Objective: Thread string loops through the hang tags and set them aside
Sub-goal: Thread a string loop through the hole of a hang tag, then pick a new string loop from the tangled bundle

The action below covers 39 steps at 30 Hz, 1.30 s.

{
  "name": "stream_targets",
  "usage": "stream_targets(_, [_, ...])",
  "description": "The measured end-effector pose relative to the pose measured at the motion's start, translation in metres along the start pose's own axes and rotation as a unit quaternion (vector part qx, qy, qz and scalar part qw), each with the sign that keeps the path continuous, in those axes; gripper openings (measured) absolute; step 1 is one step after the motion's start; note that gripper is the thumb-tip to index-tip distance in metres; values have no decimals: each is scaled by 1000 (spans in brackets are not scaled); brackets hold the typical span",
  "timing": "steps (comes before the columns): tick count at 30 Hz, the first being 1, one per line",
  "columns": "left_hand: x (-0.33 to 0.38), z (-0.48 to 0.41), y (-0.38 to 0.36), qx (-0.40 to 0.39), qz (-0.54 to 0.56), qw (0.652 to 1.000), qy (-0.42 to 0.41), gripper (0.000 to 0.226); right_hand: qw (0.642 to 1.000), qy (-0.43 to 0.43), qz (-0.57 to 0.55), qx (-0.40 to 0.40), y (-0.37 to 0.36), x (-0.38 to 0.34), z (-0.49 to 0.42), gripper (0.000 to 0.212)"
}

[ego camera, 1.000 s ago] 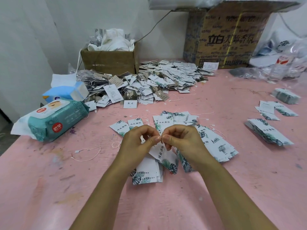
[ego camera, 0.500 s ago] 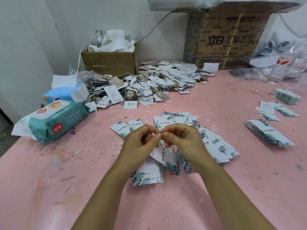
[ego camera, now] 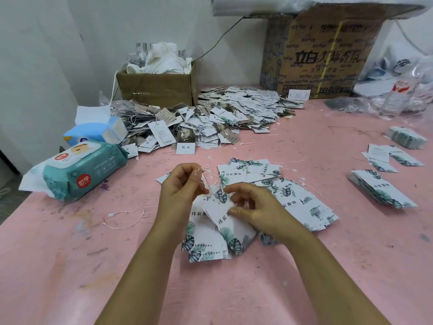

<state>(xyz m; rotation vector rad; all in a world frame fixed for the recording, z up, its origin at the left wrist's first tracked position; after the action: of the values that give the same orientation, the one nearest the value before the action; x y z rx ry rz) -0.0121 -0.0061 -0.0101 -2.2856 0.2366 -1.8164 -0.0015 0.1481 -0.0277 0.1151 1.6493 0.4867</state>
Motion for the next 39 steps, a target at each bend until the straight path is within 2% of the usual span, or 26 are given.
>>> stream_targets(3, [-1,-2,8,51,-10,999,4,16,995,-5,-93,36,6,-1,0,34])
stream_targets(6, [-3,-2,12,64,-129,990,-10,18,979,-7,-191,77,13,-2,-1,28])
stream_targets(9, [-2,1,6,18,-226,973,-40,17,960,-10,-256,115,17,0,-2,22])
stream_targets(12, [-5,4,-6,-63,-248,966,-26,8,951,-8,-267,158,19,4,-3,19])
stream_targets(15, [-11,7,-12,-108,-223,969,11,30,945,-4,-279,171,18,5,-3,19])
stream_targets(18, [-11,7,-9,-87,-177,980,19,42,950,-1,-277,146,16,4,-3,23])
stream_targets(22, [-12,2,1,-20,-113,993,31,37,972,-1,-232,46,8,-2,-1,23])
stream_targets(25, [-14,0,4,2,-123,992,33,33,977,5,-213,-21,0,-8,2,6])
stream_targets(29, [-16,1,5,-1,-177,984,17,17,980,-13,-196,-12,-1,-5,2,15])
stream_targets(32, [-14,2,5,-8,-294,956,-22,9,971,-43,-229,50,7,3,0,17])
stream_targets(34, [-17,1,7,-11,-381,924,-30,18,957,-75,-267,88,12,10,-2,22])
stream_targets(37, [-28,1,6,-53,-506,861,14,32,943,-108,-292,114,12,15,-2,38])
stream_targets(39, [-34,3,5,-81,-537,839,35,33,940,-112,-298,119,11,16,-3,46])
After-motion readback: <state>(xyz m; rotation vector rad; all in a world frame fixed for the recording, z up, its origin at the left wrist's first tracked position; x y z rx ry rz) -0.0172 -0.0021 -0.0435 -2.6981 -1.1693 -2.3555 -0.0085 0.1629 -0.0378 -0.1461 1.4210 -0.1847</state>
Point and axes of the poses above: each hand's wrist, its own z-axis away from the middle knuckle, its own y-axis out of the back of the hand, x = y × z, the point moved 6 cm from there along -z, towards the middle knuckle, and after that the axes turned 1 degree about -y, right-handed, at the moved point
